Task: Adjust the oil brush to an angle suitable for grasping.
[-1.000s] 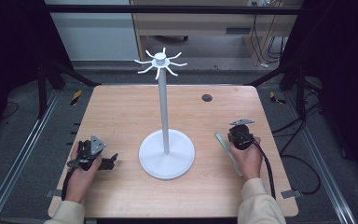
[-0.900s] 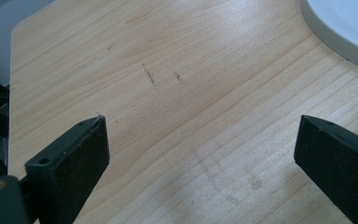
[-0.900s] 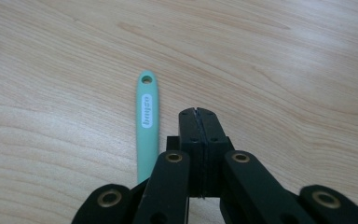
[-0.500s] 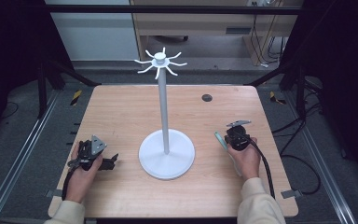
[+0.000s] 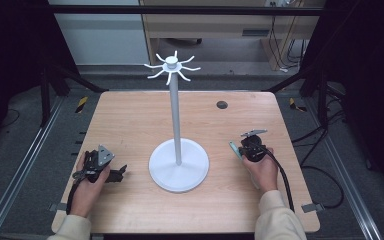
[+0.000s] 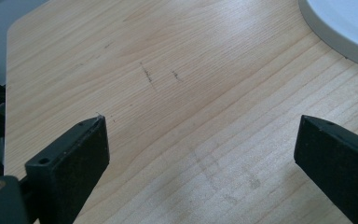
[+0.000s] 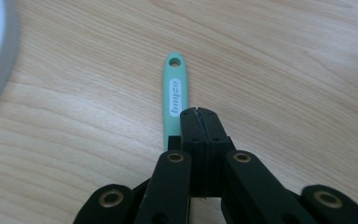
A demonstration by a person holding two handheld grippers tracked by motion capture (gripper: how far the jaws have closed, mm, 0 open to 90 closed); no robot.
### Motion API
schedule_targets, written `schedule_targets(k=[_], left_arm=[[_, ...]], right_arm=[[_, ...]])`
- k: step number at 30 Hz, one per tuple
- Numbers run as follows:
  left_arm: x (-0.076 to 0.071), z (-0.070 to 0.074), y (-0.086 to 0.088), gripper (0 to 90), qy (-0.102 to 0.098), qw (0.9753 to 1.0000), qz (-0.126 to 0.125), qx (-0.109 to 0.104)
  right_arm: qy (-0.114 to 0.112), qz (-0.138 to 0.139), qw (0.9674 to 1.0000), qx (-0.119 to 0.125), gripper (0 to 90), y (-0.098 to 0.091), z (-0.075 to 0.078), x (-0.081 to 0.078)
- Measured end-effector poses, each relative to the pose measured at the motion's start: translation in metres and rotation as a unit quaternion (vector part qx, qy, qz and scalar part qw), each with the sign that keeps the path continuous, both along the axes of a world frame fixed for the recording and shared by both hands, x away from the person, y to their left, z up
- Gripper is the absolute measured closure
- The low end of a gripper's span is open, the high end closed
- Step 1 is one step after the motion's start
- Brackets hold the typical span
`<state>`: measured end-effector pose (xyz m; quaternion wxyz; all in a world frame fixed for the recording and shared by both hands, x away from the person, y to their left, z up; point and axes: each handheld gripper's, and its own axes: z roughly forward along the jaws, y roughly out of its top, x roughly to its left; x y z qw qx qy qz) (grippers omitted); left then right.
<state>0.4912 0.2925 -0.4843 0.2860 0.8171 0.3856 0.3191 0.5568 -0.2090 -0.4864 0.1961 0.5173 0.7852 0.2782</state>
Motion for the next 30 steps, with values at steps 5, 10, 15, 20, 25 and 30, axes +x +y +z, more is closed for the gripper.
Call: schedule_targets(k=[5, 10, 15, 20, 25, 30], left_arm=[[0.000, 0.000, -0.001, 2.7, 0.002, 1.0000, -0.001, -0.001], [0.000, -0.001, -0.001, 2.6, 0.003, 1.0000, 0.000, -0.001], [0.000, -0.001, -0.001, 2.6, 0.007, 1.0000, -0.003, 0.002], [0.000, -0.001, -0.002, 2.7, 0.007, 1.0000, -0.003, 0.001], [0.000, -0.002, -0.003, 2.7, 0.008, 1.0000, -0.005, 0.000], [0.000, -0.004, -0.004, 2.7, 0.007, 1.0000, -0.004, -0.004]], right_arm=[[0.004, 0.038, 0.9992, 0.009, 90.0, 0.006, 0.000, -0.003], [0.017, 0.076, 0.9968, 0.017, 90.0, 0.015, 0.001, -0.009], [0.023, 0.107, 0.9939, 0.014, 90.0, 0.023, 0.002, -0.015], [0.029, 0.112, 0.9932, 0.013, 90.0, 0.025, 0.003, -0.017], [0.024, 0.122, 0.9922, 0.005, 90.0, 0.028, 0.003, -0.021], [0.017, 0.121, 0.9923, -0.021, 90.0, 0.031, 0.009, -0.028]])
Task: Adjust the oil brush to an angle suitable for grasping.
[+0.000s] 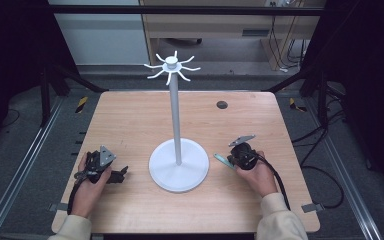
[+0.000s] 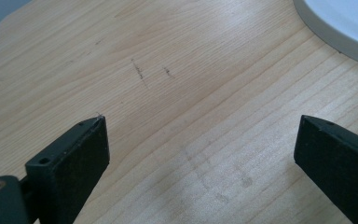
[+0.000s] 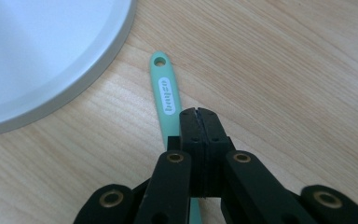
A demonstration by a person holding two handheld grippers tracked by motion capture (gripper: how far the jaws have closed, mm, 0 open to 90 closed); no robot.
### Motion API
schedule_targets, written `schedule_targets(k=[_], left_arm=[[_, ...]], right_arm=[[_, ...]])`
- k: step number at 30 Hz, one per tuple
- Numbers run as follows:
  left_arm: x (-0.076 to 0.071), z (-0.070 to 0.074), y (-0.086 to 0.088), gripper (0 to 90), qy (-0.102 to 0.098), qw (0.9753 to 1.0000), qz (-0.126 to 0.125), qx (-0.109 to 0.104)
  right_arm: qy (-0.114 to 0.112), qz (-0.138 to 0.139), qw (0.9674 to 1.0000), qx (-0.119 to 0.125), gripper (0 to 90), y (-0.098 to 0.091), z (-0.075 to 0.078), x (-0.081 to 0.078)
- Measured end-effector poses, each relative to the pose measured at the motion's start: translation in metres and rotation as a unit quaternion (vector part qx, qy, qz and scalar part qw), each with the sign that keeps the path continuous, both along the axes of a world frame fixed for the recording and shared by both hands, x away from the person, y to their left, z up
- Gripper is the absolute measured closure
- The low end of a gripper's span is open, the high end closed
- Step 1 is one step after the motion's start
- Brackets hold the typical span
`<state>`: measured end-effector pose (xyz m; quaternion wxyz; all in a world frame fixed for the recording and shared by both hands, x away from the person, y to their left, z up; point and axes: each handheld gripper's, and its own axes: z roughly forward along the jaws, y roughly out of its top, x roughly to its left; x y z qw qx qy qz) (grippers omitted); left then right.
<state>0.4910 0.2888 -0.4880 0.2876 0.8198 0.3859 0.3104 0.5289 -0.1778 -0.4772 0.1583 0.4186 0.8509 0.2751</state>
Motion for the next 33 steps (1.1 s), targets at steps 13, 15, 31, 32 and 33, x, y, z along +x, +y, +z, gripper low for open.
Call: schedule_targets(k=[13, 15, 31, 32, 33], left_arm=[[0.000, 0.003, 0.007, 2.6, -0.010, 0.9999, 0.011, -0.002], [0.000, 0.003, 0.007, 2.7, -0.010, 0.9999, 0.011, -0.002], [0.000, 0.003, 0.005, 2.6, -0.006, 1.0000, 0.007, 0.002], [0.000, 0.002, 0.004, 2.6, -0.005, 1.0000, 0.006, 0.002], [0.000, 0.002, 0.004, 2.7, -0.004, 1.0000, 0.006, 0.000]], right_arm=[[0.040, 0.015, 0.9960, -0.078, 87.6, -0.005, 0.022, -0.017], [0.051, 0.020, 0.9944, -0.091, 85.8, -0.004, 0.024, -0.016], [0.104, 0.061, 0.9821, -0.145, 73.1, -0.001, 0.025, -0.001], [0.104, 0.061, 0.9821, -0.145, 73.1, -0.001, 0.025, -0.001], [0.107, 0.060, 0.9819, -0.144, 72.4, -0.001, 0.025, -0.001]])
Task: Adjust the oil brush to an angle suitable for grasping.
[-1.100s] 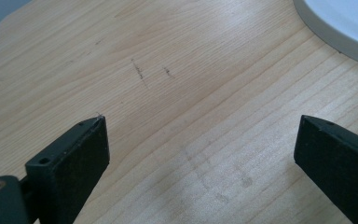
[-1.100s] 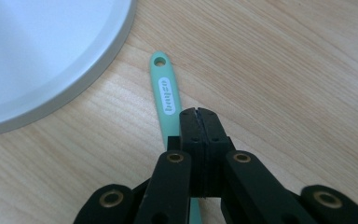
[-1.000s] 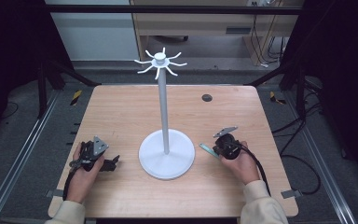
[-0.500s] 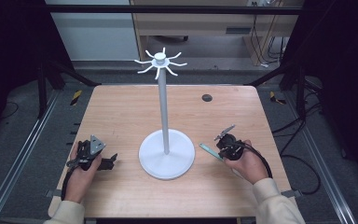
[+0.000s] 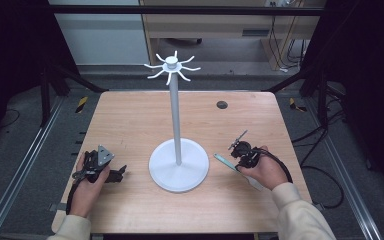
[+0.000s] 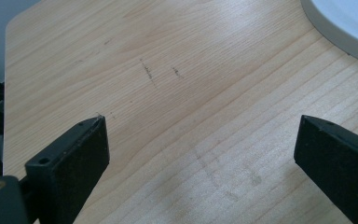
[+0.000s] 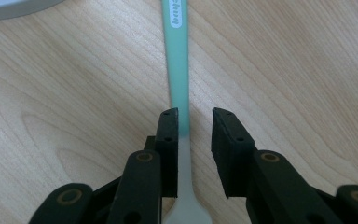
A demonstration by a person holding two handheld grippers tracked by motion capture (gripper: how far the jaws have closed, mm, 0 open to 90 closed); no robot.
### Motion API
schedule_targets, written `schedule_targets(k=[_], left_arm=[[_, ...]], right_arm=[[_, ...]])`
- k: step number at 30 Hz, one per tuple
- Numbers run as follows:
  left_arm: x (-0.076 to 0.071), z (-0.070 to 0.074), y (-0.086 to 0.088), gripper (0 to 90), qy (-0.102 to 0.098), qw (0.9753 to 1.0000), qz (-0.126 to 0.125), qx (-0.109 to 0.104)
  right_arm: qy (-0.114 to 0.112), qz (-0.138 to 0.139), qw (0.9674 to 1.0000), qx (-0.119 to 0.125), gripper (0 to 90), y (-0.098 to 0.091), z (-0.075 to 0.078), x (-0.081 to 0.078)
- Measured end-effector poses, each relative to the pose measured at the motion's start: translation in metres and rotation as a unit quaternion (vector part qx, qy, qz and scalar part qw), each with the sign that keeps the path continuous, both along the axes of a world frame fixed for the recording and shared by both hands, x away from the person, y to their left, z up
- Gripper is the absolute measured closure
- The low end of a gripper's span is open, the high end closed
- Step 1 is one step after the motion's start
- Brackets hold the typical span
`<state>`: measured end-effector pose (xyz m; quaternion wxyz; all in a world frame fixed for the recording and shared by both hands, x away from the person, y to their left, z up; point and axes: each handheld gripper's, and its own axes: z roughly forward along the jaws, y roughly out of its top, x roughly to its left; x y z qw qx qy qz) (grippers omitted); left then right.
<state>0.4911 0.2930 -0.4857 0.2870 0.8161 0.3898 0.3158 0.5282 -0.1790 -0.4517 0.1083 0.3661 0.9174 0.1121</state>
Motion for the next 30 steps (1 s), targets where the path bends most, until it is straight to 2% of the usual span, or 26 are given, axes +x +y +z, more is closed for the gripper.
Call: schedule_targets(k=[5, 13, 30], left_arm=[[0.000, 0.000, 0.001, 2.6, 0.000, 1.0000, 0.000, 0.001], [0.000, 0.000, 0.000, 2.7, 0.002, 1.0000, 0.000, -0.001], [0.000, 0.000, 0.000, 2.7, 0.002, 1.0000, -0.003, 0.002]], right_arm=[[0.019, 0.006, 0.9998, -0.006, 69.5, 0.000, -0.001, 0.002], [0.037, 0.016, 0.9990, -0.019, 71.4, 0.002, -0.008, 0.005], [0.054, 0.026, 0.9979, -0.025, 80.2, 0.003, -0.014, 0.008]])
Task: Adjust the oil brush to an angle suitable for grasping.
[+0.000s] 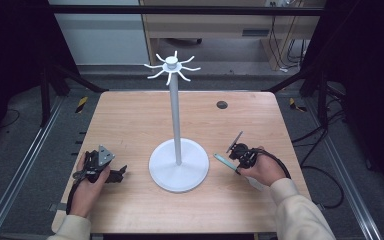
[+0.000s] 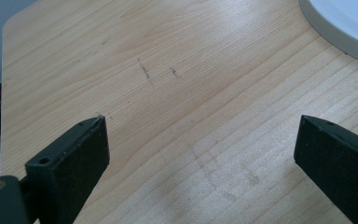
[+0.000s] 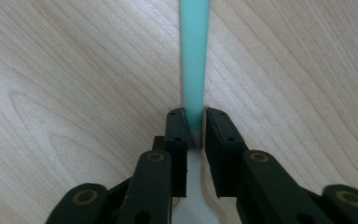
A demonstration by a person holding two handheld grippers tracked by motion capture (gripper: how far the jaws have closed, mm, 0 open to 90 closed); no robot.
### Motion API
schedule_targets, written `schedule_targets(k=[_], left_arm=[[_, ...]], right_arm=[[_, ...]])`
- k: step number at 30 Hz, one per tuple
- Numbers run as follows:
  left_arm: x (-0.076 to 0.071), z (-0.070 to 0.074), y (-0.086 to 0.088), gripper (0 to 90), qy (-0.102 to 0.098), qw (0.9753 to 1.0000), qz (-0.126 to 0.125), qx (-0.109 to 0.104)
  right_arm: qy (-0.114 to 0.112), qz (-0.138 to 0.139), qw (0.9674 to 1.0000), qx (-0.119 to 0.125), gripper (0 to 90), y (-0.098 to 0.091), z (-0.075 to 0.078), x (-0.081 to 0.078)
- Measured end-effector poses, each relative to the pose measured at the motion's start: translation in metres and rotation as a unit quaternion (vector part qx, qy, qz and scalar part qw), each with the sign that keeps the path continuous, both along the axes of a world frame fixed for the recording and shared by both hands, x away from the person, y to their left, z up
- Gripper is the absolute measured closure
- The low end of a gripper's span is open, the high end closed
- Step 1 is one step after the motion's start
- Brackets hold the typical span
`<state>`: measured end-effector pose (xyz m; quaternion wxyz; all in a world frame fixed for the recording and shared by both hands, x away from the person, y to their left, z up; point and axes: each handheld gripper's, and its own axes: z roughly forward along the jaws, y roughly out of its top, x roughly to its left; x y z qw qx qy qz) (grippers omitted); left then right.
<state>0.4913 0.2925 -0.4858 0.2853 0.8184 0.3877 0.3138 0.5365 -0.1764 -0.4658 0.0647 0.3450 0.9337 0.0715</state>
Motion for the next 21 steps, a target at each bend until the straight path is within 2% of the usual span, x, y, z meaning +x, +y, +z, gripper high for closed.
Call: schedule_targets(k=[5, 9, 11, 12, 14, 15, 17, 18, 21], left_arm=[[0.000, 0.000, 0.000, 2.7, 0.000, 1.0000, 0.000, -0.001], [0.000, 0.000, 0.000, 2.7, 0.000, 1.0000, 0.000, 0.000], [0.000, 0.000, 0.000, 2.7, 0.001, 1.0000, 0.000, 0.001], [0.000, 0.000, 0.000, 2.7, 0.001, 1.0000, 0.000, 0.001], [0.000, 0.000, 0.000, 2.7, 0.000, 1.0000, 0.001, 0.000], [0.000, 0.000, 0.000, 2.7, 0.000, 1.0000, 0.001, 0.000], [0.000, 0.000, 0.001, 2.7, 0.001, 1.0000, 0.002, 0.004], [0.000, 0.000, 0.002, 2.7, -0.001, 1.0000, 0.002, 0.005], [0.000, 0.000, 0.002, 2.7, -0.003, 1.0000, 0.004, 0.001]], right_arm=[[0.007, 0.000, 1.0000, 0.000, 82.0, 0.001, 0.001, -0.001], [0.001, 0.000, 0.9999, 0.011, 82.2, -0.001, 0.002, -0.001], [-0.006, -0.003, 0.9998, 0.017, 82.2, -0.002, 0.006, -0.002], [-0.017, -0.005, 0.9995, 0.026, 82.3, -0.003, 0.011, -0.003], [-0.020, -0.009, 0.9993, 0.031, 82.3, -0.004, 0.013, -0.004], [-0.034, -0.007, 0.9985, 0.043, 82.3, -0.005, 0.019, -0.006], [-0.040, -0.010, 0.9980, 0.049, 82.3, -0.005, 0.022, -0.007], [-0.054, -0.010, 0.9966, 0.062, 82.3, -0.007, 0.028, -0.009], [-0.067, -0.016, 0.9948, 0.074, 82.3, -0.010, 0.034, -0.011]])
